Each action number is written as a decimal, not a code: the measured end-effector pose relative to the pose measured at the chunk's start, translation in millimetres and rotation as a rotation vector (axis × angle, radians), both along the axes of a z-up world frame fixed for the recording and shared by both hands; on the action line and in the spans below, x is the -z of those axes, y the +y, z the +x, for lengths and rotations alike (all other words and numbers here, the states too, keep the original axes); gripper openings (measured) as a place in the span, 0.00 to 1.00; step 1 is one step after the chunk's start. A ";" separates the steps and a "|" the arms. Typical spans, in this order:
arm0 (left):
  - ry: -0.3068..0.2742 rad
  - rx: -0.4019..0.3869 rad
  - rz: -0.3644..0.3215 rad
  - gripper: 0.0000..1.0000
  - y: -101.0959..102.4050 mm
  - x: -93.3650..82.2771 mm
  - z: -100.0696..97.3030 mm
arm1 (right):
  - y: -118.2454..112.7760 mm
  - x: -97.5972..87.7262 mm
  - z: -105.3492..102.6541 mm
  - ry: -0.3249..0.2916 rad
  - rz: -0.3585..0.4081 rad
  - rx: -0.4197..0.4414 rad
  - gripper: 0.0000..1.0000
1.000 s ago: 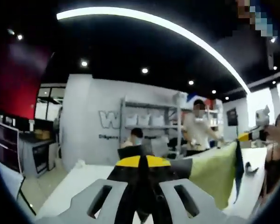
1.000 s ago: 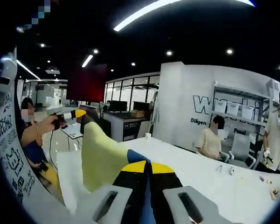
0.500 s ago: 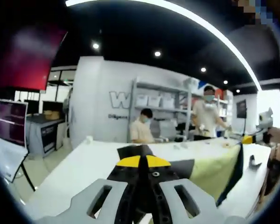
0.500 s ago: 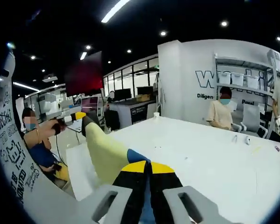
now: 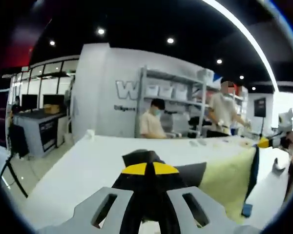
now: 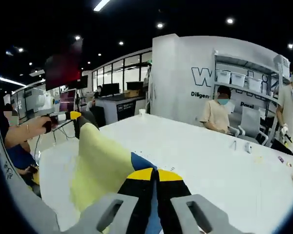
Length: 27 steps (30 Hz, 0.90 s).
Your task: Fold the garment on the visible template until the final outline fits inside the template.
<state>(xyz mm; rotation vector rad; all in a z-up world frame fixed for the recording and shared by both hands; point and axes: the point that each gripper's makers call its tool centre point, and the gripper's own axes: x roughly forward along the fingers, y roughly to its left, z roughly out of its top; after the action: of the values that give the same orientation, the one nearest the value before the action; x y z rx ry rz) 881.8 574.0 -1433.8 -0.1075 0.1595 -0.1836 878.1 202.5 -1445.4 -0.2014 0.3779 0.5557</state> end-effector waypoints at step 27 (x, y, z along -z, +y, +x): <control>0.287 0.067 0.015 0.19 2.6 126.4 34.4 | 14.2 116.5 41.0 0.219 0.074 0.086 0.15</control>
<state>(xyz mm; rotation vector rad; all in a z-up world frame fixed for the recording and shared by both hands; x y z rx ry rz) 916.2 576.6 -1560.2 -0.1129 0.4509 -0.2330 919.1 216.6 -1561.9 -0.0527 0.5754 0.5071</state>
